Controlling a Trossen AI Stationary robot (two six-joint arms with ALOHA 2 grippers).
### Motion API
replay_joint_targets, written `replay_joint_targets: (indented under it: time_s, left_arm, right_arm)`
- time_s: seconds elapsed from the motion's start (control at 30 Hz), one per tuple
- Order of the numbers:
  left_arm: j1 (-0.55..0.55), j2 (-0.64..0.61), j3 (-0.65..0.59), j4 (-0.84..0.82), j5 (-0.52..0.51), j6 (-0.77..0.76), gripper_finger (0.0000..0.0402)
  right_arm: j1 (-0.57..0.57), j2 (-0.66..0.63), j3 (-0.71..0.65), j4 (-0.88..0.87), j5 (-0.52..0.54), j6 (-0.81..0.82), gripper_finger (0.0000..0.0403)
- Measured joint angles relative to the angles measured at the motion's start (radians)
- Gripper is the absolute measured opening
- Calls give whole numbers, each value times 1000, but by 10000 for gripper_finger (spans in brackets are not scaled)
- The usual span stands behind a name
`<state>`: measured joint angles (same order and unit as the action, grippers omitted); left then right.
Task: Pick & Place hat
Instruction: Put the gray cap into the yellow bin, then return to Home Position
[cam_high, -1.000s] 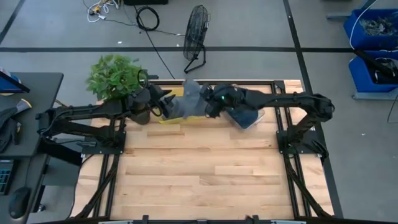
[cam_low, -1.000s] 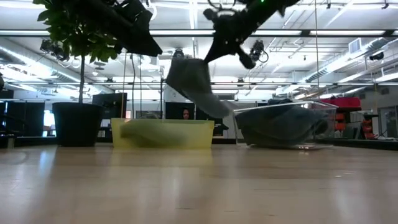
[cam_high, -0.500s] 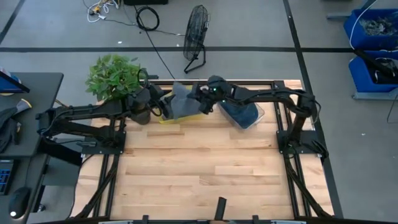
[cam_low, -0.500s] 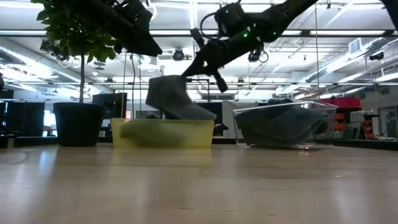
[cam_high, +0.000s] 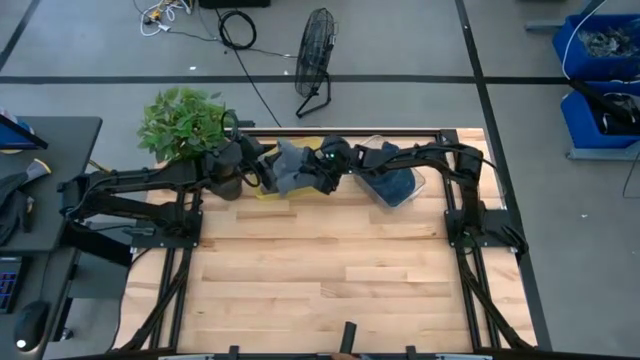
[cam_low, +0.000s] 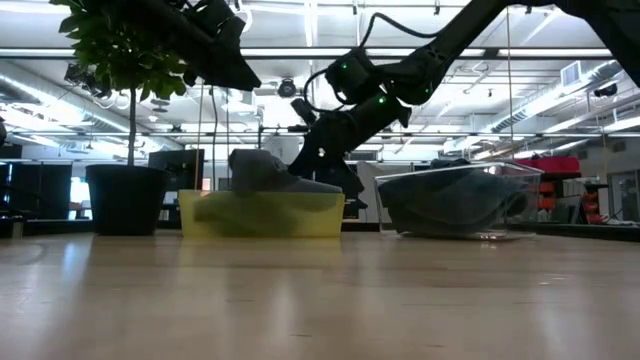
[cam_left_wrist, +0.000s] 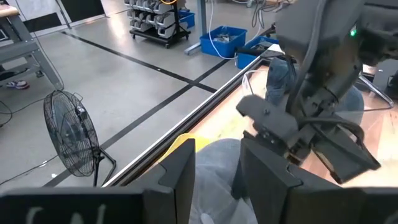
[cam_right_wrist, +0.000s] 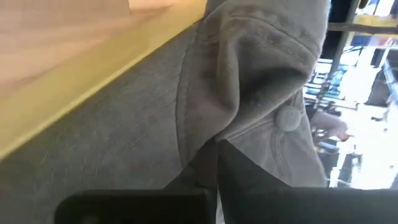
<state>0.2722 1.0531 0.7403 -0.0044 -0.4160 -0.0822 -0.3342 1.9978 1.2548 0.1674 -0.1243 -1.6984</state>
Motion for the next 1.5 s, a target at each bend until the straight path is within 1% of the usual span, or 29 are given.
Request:
replay_joint_targets:
  time_s: [0.2,0.33,0.4,0.47,0.57,0.7,0.77,0.9,1.0,1.1,1.2,1.33,1.5]
  left_arm:
    - [0,0,0,0,0,-5,131]
    - [0,0,0,0,0,-11,131]
    - [0,0,0,0,0,-11,131]
    - [0,0,0,0,0,-11,131]
    - [0,0,0,-1,0,-11,131]
    - [0,0,0,-2,0,-11,131]
    - [0,0,0,-2,0,-11,131]
    - [0,0,0,-10,0,-11,131]
    - [0,0,0,-13,0,-10,131]
    - [0,0,0,-16,0,-10,131]
    - [-1,0,0,-16,0,-10,131]
    - [-1,0,0,-16,0,-10,131]
    - [-1,0,0,-16,0,-9,131]
  right_arm:
    - [4,11,-1,-43,-54,130,6]
    - [4,11,-1,-48,-53,207,7]
    - [4,11,-1,-50,-52,198,7]
    - [6,7,-2,-43,-51,148,7]
    - [17,3,-3,18,-48,86,7]
    - [38,-2,-3,79,-43,101,7]
    - [50,-4,-3,79,-3,93,7]
    - [73,-23,-3,79,162,97,7]
    - [82,-43,-3,84,233,162,9]
    - [85,-67,-3,83,233,279,18]
    - [85,-88,-3,73,202,367,33]
    - [85,-104,-3,45,195,408,60]
    - [89,-103,-3,-34,204,438,100]
